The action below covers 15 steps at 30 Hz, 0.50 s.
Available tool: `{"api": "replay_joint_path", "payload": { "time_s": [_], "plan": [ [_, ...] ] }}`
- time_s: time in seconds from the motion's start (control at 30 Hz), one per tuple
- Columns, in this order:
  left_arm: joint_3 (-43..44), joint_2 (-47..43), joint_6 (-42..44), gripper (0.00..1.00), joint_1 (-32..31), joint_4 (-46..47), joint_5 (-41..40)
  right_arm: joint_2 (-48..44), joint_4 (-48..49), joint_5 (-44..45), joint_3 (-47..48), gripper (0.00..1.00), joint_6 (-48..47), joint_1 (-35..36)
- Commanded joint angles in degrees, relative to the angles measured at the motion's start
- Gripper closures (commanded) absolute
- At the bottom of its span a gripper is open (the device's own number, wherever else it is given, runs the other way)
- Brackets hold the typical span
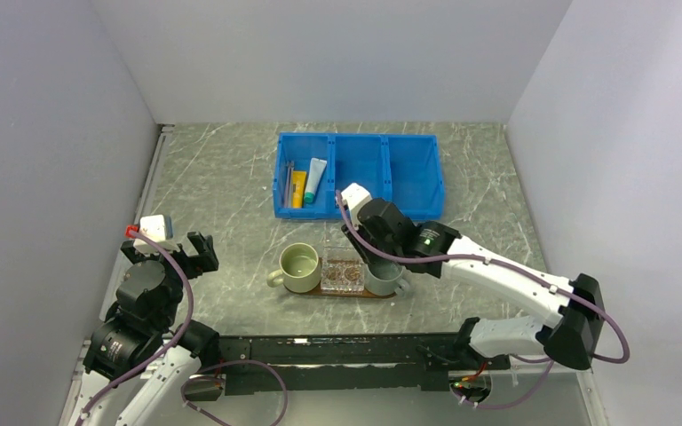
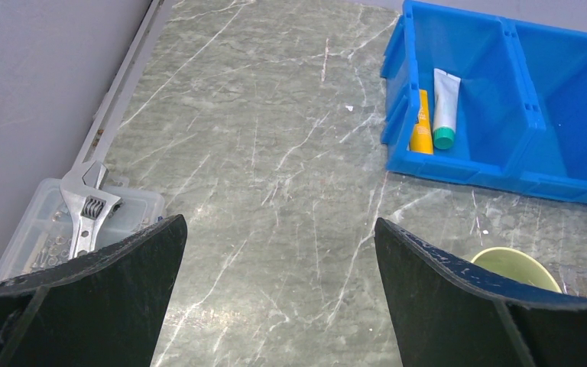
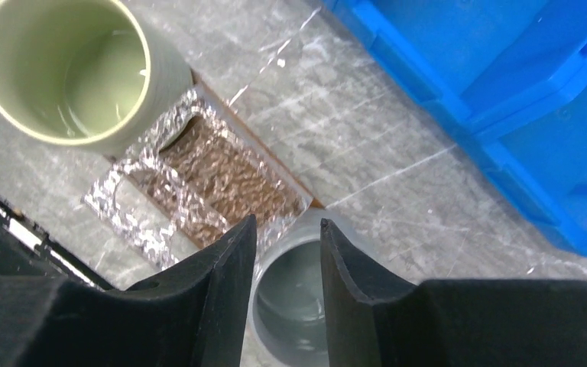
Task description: Prepare toiletry sets of a toothbrush and toothpaste on the tray
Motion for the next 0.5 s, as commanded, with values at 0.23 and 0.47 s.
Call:
{"api": "replay_joint_path", "payload": {
  "time_s": [0.23, 0.47],
  "plan": [
    [0.06, -0.35, 0.95, 0.01, 0.3, 1.96, 1.4, 10.19, 7.3, 6.6, 10.82, 0.57, -1.76, -0.37],
    [-0.07, -0.05, 1.21, 0.01, 0.25, 2.35, 2.21, 19.83, 4.59, 5.57, 21.76, 0.58, 0.92, -2.5]
  ]
}}
